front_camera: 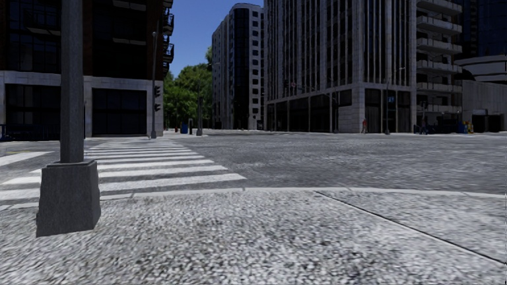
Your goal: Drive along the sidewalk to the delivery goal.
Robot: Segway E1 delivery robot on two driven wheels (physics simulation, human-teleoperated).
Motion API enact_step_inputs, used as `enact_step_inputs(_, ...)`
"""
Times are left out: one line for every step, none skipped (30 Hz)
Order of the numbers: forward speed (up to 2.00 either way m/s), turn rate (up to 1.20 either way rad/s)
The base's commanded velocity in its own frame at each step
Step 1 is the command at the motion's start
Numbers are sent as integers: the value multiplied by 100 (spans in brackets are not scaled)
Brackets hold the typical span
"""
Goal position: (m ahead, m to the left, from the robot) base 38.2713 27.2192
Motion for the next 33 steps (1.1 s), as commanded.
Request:
enact_step_inputs(200, 51)
enact_step_inputs(200, 41)
enact_step_inputs(200, 41)
enact_step_inputs(200, 38)
enact_step_inputs(200, 38)
enact_step_inputs(200, 38)
enact_step_inputs(200, 38)
enact_step_inputs(200, 38)
enact_step_inputs(200, 38)
enact_step_inputs(200, 38)
enact_step_inputs(200, 40)
enact_step_inputs(200, 45)
enact_step_inputs(200, 47)
enact_step_inputs(200, 47)
enact_step_inputs(200, 50)
enact_step_inputs(200, 51)
enact_step_inputs(200, 52)
enact_step_inputs(200, 53)
enact_step_inputs(200, 53)
enact_step_inputs(200, 53)
enact_step_inputs(200, 53)
enact_step_inputs(200, 55)
enact_step_inputs(200, 56)
enact_step_inputs(200, 56)
enact_step_inputs(200, 57)
enact_step_inputs(200, 58)
enact_step_inputs(200, 58)
enact_step_inputs(200, 58)
enact_step_inputs(200, 58)
enact_step_inputs(199, 58)
enact_step_inputs(188, 58)
enact_step_inputs(177, 58)
enact_step_inputs(167, 58)
